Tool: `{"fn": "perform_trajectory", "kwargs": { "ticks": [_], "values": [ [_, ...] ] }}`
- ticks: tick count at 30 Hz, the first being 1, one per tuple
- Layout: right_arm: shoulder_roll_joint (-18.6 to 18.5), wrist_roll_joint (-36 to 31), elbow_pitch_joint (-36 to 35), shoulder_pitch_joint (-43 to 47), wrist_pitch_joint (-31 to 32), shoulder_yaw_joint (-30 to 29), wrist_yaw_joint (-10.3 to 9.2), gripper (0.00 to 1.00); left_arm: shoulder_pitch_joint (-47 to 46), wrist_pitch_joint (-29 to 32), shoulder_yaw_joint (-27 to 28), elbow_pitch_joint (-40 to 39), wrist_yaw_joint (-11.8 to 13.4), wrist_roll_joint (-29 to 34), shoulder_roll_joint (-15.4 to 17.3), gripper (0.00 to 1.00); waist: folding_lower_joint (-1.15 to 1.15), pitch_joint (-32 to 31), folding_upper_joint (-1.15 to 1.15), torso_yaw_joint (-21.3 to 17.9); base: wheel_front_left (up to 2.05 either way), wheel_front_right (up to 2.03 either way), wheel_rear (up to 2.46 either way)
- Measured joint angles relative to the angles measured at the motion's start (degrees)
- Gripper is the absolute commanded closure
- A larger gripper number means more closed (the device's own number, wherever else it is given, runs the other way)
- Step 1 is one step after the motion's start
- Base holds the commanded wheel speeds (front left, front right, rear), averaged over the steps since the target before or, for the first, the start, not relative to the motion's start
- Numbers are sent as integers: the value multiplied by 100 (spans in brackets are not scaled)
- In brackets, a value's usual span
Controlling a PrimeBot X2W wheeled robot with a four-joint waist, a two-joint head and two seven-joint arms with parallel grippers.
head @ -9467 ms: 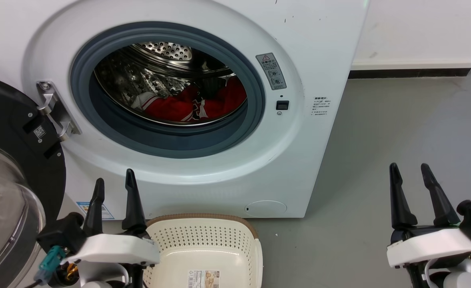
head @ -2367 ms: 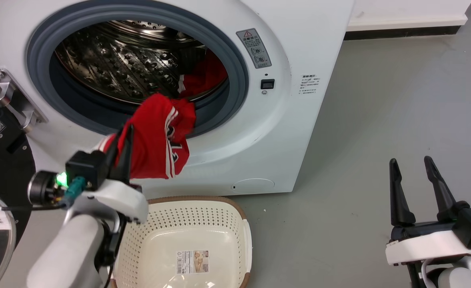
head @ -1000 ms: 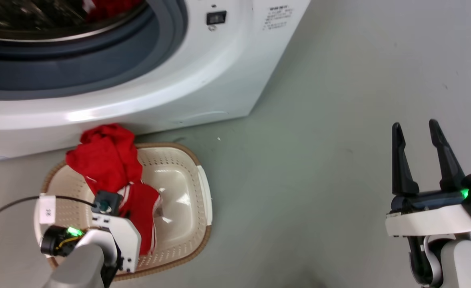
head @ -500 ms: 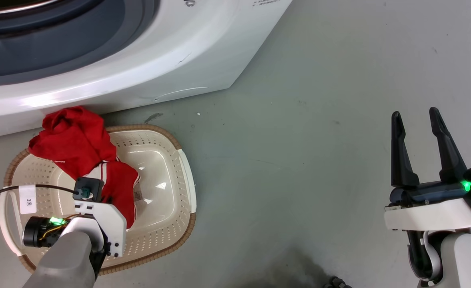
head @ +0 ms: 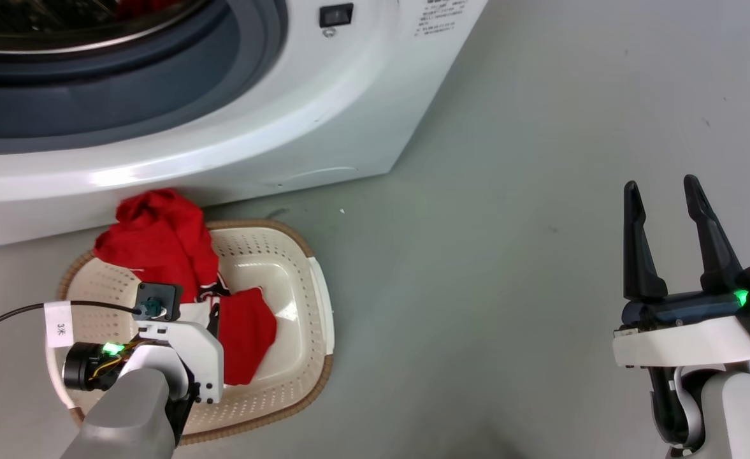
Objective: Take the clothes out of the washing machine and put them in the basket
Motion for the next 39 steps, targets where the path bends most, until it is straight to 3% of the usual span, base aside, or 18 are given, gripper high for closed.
{"fn": "perform_trajectory", "kwargs": {
  "ticks": [3,11,21,27,31,35,39],
  "values": [
    [-1,-34,34,7,-1,-46,0,0,71,-14,105,-365,83,18,13,0,0,-189,0,111,0,0,0],
    [2,-96,130,68,0,-177,0,0,725,-30,871,-2399,531,625,241,0,0,-741,0,474,0,0,0],
    [-1,-136,261,280,0,-226,0,0,1873,-31,1945,-4737,799,1694,42,0,-1,-1405,0,792,0,0,0],
    [0,-135,220,350,0,-190,0,0,2067,-31,2297,-5402,622,2106,-69,0,-2,-1481,0,819,0,0,0],
    [0,-126,175,344,0,-163,0,0,1686,-30,2497,-5448,423,2198,-2,0,-1,-1325,0,736,0,0,0],
    [-1,-77,148,255,0,-90,0,0,914,-23,2576,-4958,135,2228,218,0,-1,-1075,0,615,0,0,0],
    [-1,-9,127,206,0,-46,0,0,-79,357,2576,-4272,-169,2164,464,0,-1,-774,0,447,0,0,0]
  ]
}}
